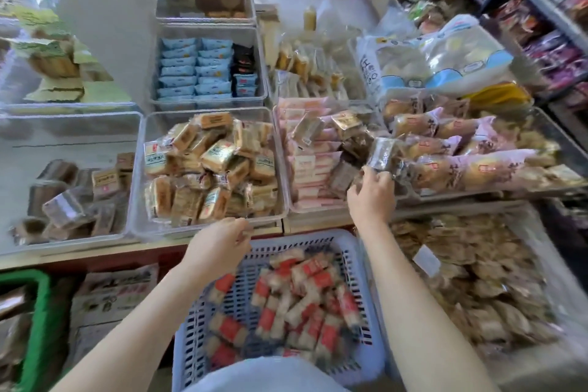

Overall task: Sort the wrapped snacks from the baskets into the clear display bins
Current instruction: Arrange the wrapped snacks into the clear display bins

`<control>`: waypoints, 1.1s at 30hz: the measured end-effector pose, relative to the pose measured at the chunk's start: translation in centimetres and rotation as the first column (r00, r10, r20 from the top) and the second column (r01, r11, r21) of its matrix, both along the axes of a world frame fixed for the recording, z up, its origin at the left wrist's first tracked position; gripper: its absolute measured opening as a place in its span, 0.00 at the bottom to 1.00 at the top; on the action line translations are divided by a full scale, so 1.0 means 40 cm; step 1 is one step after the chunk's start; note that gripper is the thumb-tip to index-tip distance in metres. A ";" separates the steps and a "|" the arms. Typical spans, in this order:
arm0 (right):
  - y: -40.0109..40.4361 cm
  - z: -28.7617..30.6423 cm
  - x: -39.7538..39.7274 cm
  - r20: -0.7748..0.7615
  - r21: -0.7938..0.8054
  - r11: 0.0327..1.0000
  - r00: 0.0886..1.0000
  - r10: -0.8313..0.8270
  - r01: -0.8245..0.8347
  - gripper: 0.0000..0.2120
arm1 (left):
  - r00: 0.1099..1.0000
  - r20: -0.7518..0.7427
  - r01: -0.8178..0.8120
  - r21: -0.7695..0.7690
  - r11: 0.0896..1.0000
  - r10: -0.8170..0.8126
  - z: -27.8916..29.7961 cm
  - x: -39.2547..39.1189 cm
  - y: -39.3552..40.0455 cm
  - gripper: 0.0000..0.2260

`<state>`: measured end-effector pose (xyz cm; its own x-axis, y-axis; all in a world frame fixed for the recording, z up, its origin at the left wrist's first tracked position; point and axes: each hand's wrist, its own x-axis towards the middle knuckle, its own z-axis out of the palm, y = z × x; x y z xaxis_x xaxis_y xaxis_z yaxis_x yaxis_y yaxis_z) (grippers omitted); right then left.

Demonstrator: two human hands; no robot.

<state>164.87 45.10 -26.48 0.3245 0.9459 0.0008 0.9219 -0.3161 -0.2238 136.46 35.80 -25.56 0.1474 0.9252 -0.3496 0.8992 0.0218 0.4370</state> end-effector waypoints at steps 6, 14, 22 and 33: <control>0.015 -0.015 0.019 0.055 0.036 0.990 0.989 -0.139 0.137 0.16 | 0.996 -0.046 0.072 0.038 0.997 -0.070 0.031 0.106 0.047 0.11; 0.023 -0.036 0.038 0.060 0.133 0.990 0.998 0.033 -0.040 0.05 | 0.994 -0.068 0.082 0.019 0.996 -0.080 0.030 0.144 0.020 0.10; -0.024 0.033 0.034 -0.341 0.422 0.904 0.911 0.233 -0.073 0.07 | 1.000 -0.004 0.005 0.143 0.990 -0.004 0.042 0.131 0.001 0.18; -0.181 0.133 -0.362 -0.738 0.183 0.890 0.540 0.405 -0.417 0.08 | 0.959 0.165 -0.272 0.303 0.913 0.231 0.077 -0.006 -0.050 0.26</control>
